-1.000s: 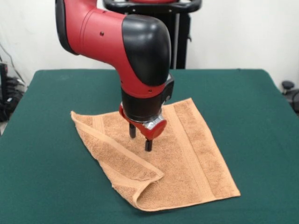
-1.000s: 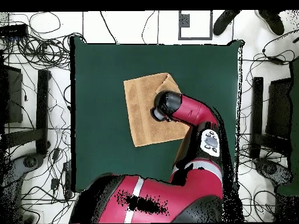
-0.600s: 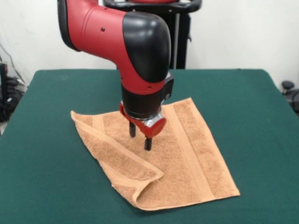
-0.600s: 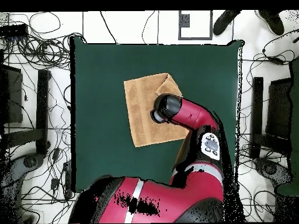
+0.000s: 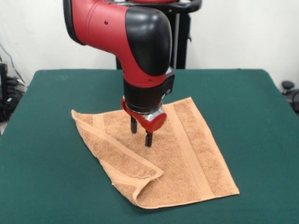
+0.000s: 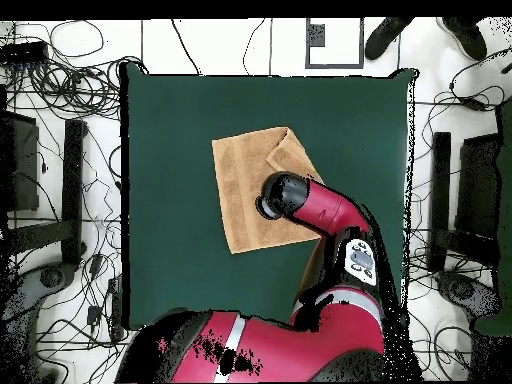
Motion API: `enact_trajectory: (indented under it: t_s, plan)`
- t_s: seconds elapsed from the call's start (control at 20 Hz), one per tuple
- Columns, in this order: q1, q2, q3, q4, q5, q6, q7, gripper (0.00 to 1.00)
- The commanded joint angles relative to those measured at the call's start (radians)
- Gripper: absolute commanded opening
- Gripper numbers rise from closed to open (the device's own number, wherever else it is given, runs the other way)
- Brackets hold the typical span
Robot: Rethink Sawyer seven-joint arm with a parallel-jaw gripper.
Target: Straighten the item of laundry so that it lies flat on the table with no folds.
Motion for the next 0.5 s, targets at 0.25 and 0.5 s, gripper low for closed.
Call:
enact_trajectory:
  t_s: [0.25, 0.5]
  plan:
    - [0.026, 0.059, 0.159, 0.284, 0.036, -0.069, 0.166, 1.00]
    - [0.027, 0.052, 0.154, 0.311, 0.038, -0.082, 0.166, 1.00]
